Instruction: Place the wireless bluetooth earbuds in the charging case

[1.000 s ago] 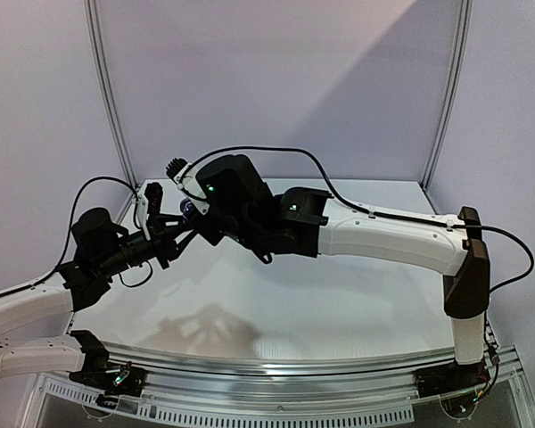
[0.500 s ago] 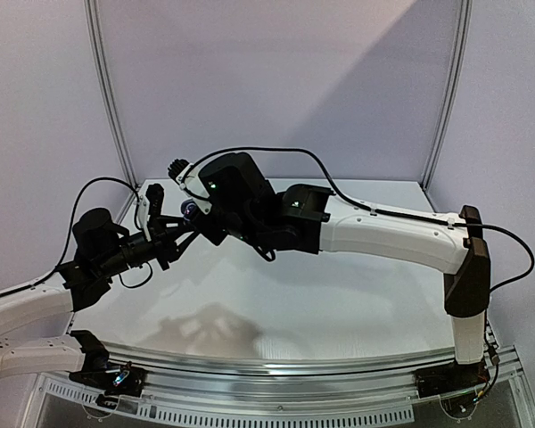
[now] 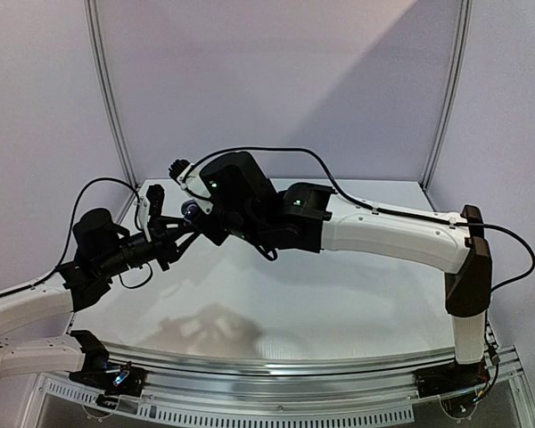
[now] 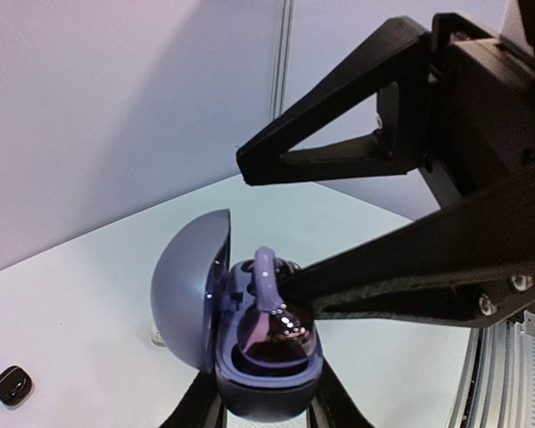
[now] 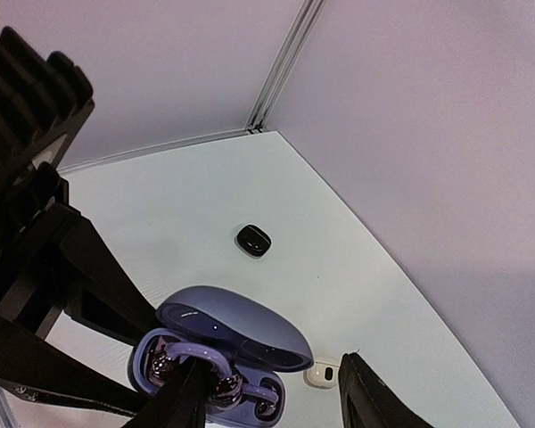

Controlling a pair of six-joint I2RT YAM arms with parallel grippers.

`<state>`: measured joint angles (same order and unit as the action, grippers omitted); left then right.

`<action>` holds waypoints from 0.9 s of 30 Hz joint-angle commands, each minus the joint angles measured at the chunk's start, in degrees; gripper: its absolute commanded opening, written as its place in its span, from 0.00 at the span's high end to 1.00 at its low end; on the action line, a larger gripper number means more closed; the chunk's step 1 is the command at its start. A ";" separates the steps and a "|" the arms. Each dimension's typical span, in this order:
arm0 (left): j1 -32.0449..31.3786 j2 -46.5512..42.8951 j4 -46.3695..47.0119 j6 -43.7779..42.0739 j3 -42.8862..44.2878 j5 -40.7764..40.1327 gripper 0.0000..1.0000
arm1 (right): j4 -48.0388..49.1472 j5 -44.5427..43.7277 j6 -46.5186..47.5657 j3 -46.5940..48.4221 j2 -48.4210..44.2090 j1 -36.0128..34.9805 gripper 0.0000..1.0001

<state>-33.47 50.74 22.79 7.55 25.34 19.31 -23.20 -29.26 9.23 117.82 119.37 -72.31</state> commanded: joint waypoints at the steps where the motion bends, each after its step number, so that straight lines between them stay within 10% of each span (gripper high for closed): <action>1: 0.16 -2.14 9.56 0.32 1.22 0.28 1.00 | -9.12 3.42 -0.18 -1.01 0.45 -0.26 0.48; 27: 0.16 -1.51 10.34 0.26 1.38 2.00 1.00 | -12.58 3.68 -0.90 5.29 5.82 0.66 0.48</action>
<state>-33.47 50.52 24.88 7.77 25.34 20.40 -27.05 -27.77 8.75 122.54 120.53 -71.92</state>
